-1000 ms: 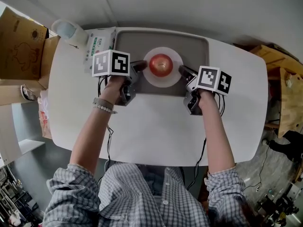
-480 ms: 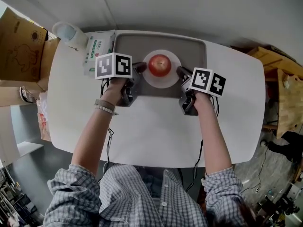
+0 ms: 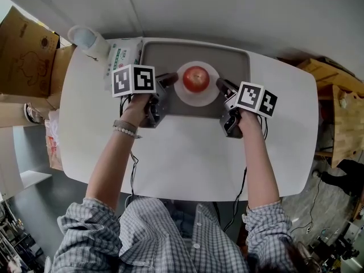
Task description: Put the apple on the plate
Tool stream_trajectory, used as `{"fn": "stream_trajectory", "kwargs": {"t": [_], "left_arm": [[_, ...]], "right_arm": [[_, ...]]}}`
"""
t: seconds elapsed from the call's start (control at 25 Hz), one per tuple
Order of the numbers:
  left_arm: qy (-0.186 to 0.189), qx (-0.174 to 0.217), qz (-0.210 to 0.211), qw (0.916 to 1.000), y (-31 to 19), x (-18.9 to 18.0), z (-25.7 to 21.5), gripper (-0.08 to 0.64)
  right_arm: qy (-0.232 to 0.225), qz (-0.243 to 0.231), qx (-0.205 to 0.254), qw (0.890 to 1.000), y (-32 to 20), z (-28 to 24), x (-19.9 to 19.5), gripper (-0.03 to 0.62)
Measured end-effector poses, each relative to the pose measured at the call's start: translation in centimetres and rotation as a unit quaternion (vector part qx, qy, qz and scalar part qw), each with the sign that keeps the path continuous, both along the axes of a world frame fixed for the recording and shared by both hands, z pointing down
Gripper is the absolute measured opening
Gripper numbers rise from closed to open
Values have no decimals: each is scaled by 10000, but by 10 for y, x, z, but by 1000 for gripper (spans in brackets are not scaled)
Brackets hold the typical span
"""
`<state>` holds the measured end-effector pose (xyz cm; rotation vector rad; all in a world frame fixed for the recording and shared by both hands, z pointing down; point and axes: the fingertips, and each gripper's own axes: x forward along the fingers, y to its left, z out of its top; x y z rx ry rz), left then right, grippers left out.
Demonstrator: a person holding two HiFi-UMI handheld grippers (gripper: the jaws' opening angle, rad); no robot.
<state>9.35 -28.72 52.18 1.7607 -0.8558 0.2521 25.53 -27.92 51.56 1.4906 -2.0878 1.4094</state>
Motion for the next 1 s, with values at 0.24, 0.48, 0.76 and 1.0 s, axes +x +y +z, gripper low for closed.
{"fn": "stream_trajectory", "kwargs": {"t": [0.24,0.48,0.76,1.0], "left_arm": [[-140,232,104,9996,10,-8,-13,103],[-297,786,485,9953,25,-14,-40,34],[-122,1404,669,9878,45,-23,-83,9],[-265,1946,998,9754,72,-34,-123,8]], "right_arm": [[87,208,252,9994,3,-20,8,87],[480,281,709,9959,20,-44,3,51],[451,275,1220,9911,49,-80,-15,34],[414,369,1531,9867,83,-107,-26,31]]}}
